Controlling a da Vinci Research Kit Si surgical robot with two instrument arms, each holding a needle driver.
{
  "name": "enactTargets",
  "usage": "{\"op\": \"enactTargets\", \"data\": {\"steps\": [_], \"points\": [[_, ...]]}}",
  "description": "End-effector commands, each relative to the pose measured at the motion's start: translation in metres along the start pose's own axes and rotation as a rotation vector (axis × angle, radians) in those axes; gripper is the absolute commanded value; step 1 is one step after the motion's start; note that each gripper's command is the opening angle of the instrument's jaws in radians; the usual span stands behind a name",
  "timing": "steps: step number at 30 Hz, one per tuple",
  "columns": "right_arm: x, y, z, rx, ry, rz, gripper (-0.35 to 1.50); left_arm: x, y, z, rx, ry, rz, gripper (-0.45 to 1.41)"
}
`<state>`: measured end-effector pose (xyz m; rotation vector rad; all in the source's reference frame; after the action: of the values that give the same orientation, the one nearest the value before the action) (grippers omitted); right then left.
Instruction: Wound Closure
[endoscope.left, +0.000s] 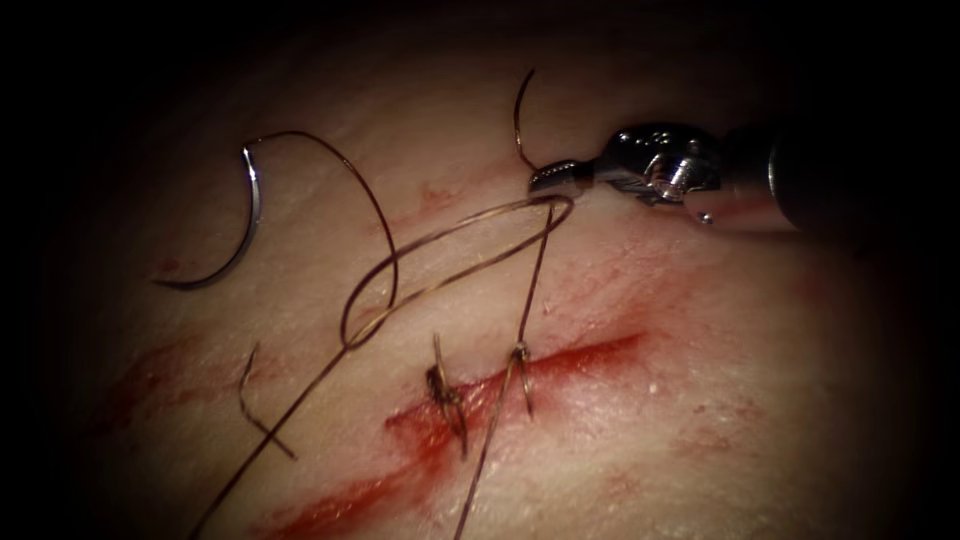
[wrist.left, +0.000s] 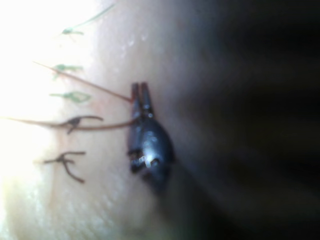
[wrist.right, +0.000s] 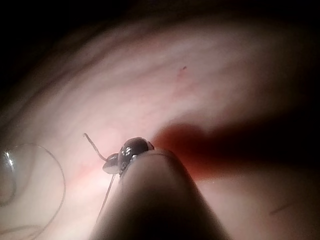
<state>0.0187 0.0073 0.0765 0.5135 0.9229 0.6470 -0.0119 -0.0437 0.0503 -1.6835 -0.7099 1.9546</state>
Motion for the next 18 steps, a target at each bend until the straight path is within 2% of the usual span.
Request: {"op": "enactTargets", "data": {"steps": [1,4,13,18], "points": [[-0.0001,0.0005,0.0008,0.000,0.000,-0.003,-0.35,-0.0008,0.0008,0.0009,-0.005,0.001,-0.003,-0.45],[-0.0002,0.0006,0.0008,-0.007,-0.027,-0.035,-0.35,-0.0010,0.0015,0.0010,-0.005,0.000,-0.012,-0.45],[-0.0002,0.0007,0.0006,-0.007,-0.030,-0.042,-0.35,-0.0006,0.0010,0.0019,-0.004,0.001,-0.015,-0.45],[-0.0004,0.0002,0.0003,0.004,-0.029,-0.059,-0.35,0.0012,-0.0004,0.0019,-0.005,0.005,-0.031,-0.45]]}}
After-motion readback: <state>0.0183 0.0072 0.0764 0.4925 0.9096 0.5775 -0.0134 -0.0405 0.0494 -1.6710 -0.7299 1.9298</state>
